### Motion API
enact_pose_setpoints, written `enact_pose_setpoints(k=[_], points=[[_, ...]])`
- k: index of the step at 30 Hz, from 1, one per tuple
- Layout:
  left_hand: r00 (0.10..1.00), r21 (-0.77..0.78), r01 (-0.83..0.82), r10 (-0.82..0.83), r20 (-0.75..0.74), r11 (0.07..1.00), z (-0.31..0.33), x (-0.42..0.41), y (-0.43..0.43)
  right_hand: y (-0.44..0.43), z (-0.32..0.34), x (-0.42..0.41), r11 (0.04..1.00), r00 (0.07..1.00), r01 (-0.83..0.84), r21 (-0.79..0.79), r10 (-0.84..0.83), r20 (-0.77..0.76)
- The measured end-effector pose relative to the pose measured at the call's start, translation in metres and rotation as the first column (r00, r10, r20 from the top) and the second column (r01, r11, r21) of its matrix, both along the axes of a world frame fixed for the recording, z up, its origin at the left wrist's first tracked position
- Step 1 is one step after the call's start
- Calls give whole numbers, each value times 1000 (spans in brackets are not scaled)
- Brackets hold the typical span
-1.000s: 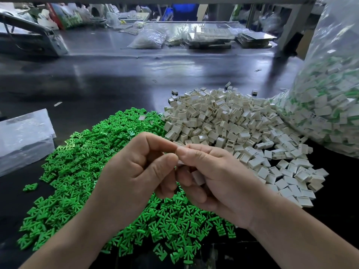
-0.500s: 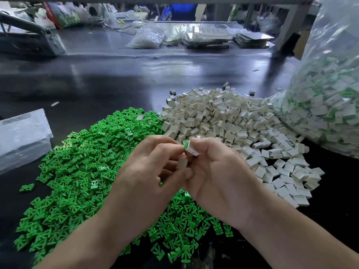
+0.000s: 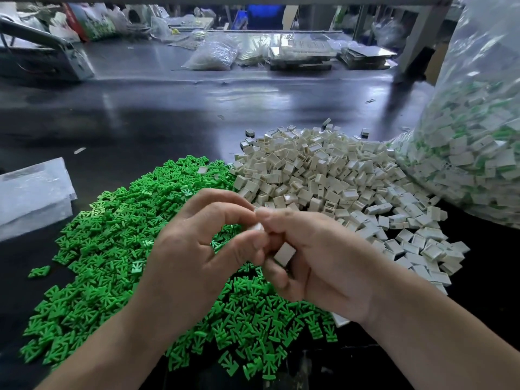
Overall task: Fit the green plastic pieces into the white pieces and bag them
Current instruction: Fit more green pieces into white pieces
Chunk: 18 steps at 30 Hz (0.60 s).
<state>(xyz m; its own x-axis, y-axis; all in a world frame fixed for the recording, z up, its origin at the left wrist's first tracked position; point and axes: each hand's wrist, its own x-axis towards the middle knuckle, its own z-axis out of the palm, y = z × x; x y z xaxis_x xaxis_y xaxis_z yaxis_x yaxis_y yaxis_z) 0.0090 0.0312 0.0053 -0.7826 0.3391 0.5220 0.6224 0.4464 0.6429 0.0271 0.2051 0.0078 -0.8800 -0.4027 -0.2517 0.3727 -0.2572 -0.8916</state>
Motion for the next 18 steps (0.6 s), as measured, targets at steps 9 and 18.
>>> enact_pose_setpoints(k=[9,18], points=[[829,-618,-456,559,-33,640,-6,-34,-39,11,-1,-5,981,985,171,-93,-173,-12],[932,-708,-277,360,-35,649,-20,-32,-32,11,-2,-6,978,983,185,-95,-184,17]])
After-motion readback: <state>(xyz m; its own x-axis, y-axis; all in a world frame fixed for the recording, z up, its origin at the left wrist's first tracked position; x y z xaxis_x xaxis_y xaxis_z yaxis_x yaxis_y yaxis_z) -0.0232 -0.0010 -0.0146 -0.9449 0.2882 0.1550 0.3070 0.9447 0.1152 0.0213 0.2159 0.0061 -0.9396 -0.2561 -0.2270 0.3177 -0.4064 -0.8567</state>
